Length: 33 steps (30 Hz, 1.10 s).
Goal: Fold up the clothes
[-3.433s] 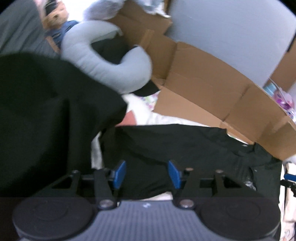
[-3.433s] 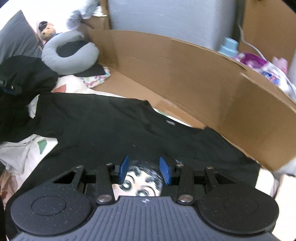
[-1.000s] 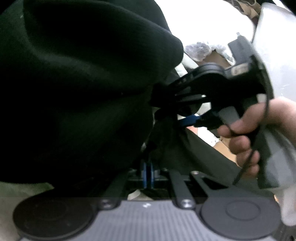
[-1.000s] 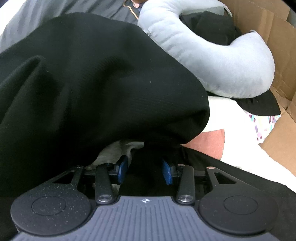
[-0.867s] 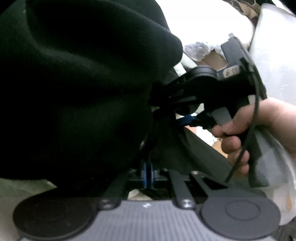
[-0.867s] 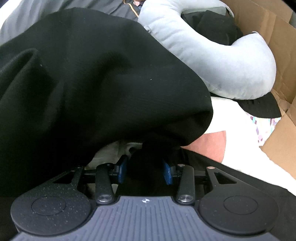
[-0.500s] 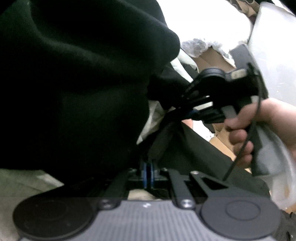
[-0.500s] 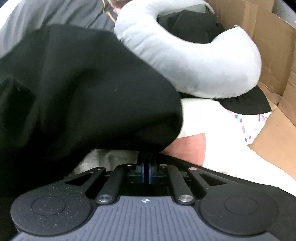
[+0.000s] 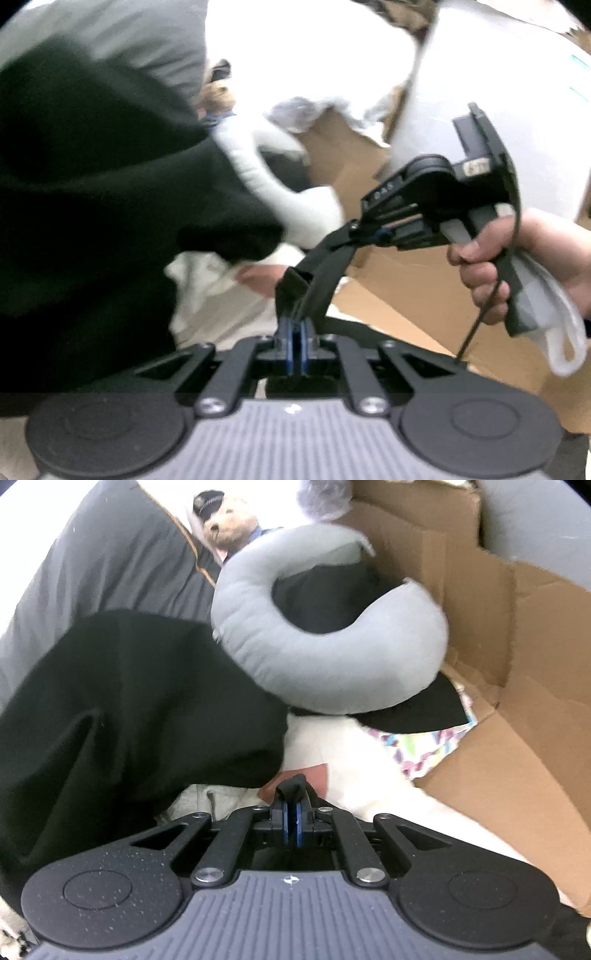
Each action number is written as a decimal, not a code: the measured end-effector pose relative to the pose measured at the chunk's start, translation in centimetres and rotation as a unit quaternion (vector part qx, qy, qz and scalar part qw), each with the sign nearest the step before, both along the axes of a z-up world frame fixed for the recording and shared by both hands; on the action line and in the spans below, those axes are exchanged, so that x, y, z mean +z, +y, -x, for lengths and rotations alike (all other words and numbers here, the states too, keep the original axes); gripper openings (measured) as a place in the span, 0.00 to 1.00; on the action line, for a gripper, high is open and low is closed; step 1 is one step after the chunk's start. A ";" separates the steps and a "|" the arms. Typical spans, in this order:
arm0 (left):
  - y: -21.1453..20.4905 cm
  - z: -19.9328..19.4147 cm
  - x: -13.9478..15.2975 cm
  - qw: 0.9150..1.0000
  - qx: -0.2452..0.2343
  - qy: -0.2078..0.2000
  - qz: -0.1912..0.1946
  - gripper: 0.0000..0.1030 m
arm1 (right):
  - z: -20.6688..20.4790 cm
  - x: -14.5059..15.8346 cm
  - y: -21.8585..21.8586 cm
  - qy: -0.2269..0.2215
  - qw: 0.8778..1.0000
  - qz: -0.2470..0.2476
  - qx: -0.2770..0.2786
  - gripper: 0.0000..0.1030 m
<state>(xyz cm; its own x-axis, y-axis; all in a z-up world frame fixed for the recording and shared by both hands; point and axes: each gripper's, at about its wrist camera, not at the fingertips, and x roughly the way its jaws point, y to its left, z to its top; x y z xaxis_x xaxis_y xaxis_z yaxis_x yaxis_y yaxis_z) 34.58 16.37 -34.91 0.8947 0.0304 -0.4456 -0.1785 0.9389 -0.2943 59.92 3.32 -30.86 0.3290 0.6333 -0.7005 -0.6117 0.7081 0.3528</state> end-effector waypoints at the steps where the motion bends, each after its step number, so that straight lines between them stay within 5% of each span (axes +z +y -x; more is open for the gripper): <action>1: -0.7 -0.6 0.6 1.000 -0.010 -0.001 -0.004 0.04 | 0.1 0.3 -0.7 -0.001 1.000 -0.001 -0.001 0.03; 9: -4.6 0.0 3.4 0.997 -0.072 -0.007 -0.030 0.04 | 0.3 2.1 -6.0 -0.003 1.000 -0.004 -0.010 0.02; 18: -8.5 0.0 2.9 0.989 -0.141 0.004 -0.041 0.04 | 1.0 2.0 -12.1 0.009 0.999 0.000 -0.038 0.02; 33: -12.5 1.0 -0.2 0.961 -0.264 0.039 -0.077 0.04 | 4.5 -2.2 -20.6 0.051 0.992 0.003 -0.111 0.02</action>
